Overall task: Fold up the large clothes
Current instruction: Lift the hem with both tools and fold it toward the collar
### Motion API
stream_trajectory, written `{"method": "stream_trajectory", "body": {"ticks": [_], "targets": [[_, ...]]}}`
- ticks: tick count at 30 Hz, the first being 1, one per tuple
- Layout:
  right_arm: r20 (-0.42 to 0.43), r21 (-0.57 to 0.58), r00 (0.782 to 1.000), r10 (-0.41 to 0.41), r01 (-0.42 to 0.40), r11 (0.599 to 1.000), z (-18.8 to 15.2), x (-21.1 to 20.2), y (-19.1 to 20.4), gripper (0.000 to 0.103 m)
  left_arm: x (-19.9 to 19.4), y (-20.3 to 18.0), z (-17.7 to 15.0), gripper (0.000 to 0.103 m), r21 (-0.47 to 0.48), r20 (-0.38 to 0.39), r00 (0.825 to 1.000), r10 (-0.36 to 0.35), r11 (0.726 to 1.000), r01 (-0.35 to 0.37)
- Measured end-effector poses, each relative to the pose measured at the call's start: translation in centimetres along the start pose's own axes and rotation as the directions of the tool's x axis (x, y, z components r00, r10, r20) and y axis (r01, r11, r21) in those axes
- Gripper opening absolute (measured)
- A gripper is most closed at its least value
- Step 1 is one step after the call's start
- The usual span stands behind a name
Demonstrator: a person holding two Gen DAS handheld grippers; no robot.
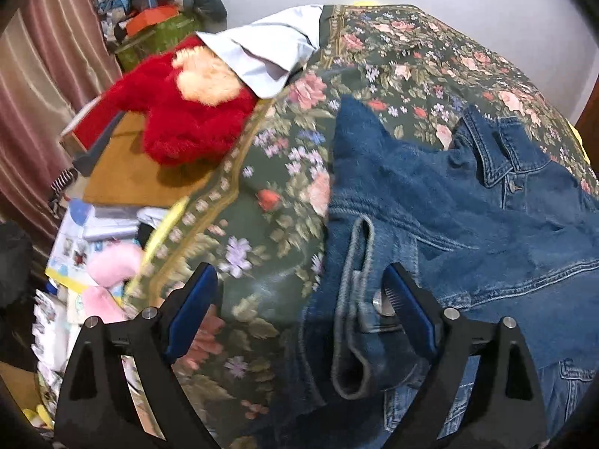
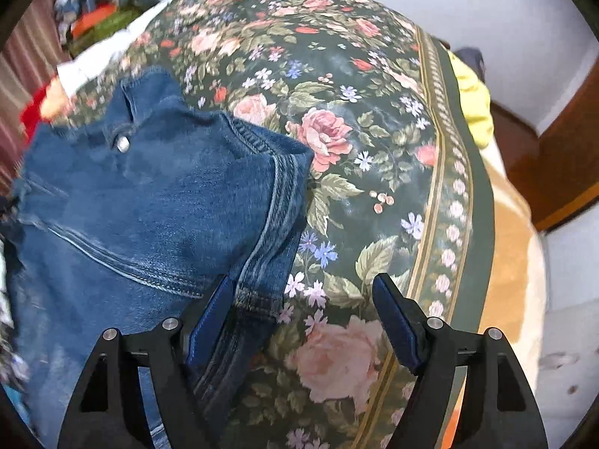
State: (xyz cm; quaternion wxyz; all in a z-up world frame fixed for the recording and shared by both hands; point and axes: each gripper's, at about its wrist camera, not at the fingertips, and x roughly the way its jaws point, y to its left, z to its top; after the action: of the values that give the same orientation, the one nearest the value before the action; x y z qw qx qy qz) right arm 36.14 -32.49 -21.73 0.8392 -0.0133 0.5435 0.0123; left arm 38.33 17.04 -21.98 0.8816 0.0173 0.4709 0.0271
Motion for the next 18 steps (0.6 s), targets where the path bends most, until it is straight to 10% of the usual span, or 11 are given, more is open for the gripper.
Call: {"method": "stream_trajectory", "body": {"ticks": [5,10,14,18], "targets": [[0.041,0.188,0.971,0.235,-0.239,0.953,1.3,0.2,-2.0,0.075,0.3,-0.3,3.1,0.091,0.013,0.009,1.0,-0.024,1.0,0.024],[0.018,0.287,0.951,0.307,-0.299,0.91,3.4,3.7,-2.4,0.066,3.6,-1.8,6.0,0.085,-0.007,-0.038,0.997,-0.062,0.998,0.062],[0.042,0.257,0.952,0.304,-0.305,0.917,5.1,4.7,-1.6,0.026,6.1,-2.8,7.3,0.028,-0.023,-0.079,0.995,-0.052,0.998,0.051],[0.053,0.183,0.972,0.23,-0.236,0.954,6.5,5.2,0.0,0.017,6.2,-3.2,8.3,0.013,-0.046,-0.074,0.995,-0.071,0.997,0.067]]}}
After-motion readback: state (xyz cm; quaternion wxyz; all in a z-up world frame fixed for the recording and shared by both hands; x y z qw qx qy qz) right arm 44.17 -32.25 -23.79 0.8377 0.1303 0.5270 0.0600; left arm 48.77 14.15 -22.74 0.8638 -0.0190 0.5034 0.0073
